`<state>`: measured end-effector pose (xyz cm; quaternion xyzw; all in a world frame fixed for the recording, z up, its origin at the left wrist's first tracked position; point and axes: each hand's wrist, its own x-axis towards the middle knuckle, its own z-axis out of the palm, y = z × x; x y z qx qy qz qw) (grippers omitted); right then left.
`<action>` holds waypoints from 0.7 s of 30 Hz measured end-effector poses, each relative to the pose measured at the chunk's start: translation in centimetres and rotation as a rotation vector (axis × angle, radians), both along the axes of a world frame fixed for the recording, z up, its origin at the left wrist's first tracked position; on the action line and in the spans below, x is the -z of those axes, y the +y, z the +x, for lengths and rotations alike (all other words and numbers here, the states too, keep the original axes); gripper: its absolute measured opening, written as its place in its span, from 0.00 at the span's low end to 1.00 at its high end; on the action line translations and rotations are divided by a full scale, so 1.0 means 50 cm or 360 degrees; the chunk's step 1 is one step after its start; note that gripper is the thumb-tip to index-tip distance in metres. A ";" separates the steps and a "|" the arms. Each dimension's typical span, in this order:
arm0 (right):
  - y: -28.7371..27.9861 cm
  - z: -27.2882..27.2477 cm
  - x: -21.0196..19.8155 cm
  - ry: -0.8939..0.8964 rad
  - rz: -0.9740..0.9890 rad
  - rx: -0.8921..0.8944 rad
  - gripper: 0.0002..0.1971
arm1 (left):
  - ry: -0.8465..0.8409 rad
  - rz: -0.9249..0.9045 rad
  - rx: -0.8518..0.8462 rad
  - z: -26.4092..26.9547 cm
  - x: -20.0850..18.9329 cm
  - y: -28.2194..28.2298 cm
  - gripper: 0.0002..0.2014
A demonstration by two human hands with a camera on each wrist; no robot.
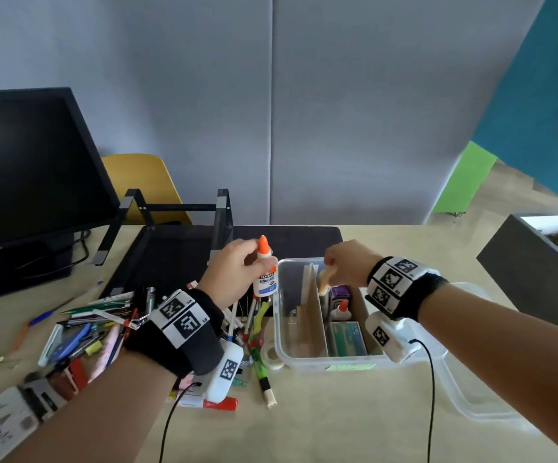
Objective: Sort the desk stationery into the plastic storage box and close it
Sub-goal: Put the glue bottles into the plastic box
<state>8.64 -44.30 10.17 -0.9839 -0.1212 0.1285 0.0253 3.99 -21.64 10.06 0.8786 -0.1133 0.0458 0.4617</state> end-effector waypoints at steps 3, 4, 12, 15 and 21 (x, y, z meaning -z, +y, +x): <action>0.018 0.017 0.020 0.0041 -0.0132 -0.0109 0.05 | 0.0051 0.0007 -0.0007 0.002 0.001 0.001 0.12; 0.023 0.022 0.027 0.0048 -0.0171 -0.0132 0.05 | 0.0058 0.0024 -0.0013 0.001 0.001 0.001 0.11; 0.038 0.046 0.068 0.0146 -0.0335 -0.0203 0.09 | 0.0065 0.0075 0.0000 -0.001 0.001 0.004 0.14; 0.033 0.046 0.075 0.0153 -0.0321 -0.0206 0.09 | 0.0068 0.0096 0.0019 -0.001 0.004 0.004 0.14; 0.019 0.044 0.064 0.0121 -0.0260 -0.0184 0.11 | 0.0040 0.0104 0.0057 0.002 0.001 -0.021 0.14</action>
